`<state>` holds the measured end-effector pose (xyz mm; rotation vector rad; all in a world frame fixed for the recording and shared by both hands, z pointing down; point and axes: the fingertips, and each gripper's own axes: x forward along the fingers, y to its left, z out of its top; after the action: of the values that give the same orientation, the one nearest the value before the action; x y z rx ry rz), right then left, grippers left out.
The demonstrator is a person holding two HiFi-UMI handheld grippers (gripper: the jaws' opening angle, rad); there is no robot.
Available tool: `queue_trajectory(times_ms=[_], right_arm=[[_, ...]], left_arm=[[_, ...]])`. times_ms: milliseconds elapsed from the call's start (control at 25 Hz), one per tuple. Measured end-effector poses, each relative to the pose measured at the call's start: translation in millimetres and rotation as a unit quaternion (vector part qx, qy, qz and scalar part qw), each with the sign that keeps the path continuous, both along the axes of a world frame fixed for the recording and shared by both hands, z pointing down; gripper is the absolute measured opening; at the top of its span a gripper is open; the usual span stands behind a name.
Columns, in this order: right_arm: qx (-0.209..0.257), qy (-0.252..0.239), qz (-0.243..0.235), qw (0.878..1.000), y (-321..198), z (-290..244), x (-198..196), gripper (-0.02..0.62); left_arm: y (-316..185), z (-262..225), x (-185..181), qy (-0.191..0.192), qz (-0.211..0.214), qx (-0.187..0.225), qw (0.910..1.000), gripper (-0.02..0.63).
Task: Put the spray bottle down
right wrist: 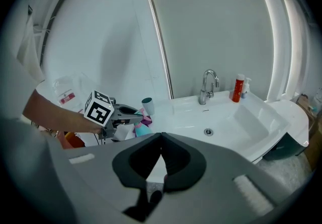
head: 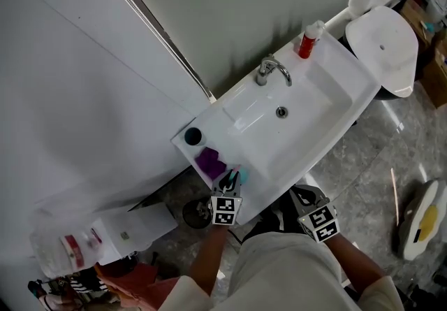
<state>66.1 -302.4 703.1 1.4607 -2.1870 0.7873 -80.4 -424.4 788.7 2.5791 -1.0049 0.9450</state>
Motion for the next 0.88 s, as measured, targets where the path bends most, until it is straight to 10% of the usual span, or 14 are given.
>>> queue_trajectory(times_ms=[880], right_arm=[[-0.001, 0.002, 0.008, 1.0, 2, 3, 14, 0.011]], left_arm=[[3, 9, 7, -0.012, 0.0, -0.012, 0.9999, 0.207]])
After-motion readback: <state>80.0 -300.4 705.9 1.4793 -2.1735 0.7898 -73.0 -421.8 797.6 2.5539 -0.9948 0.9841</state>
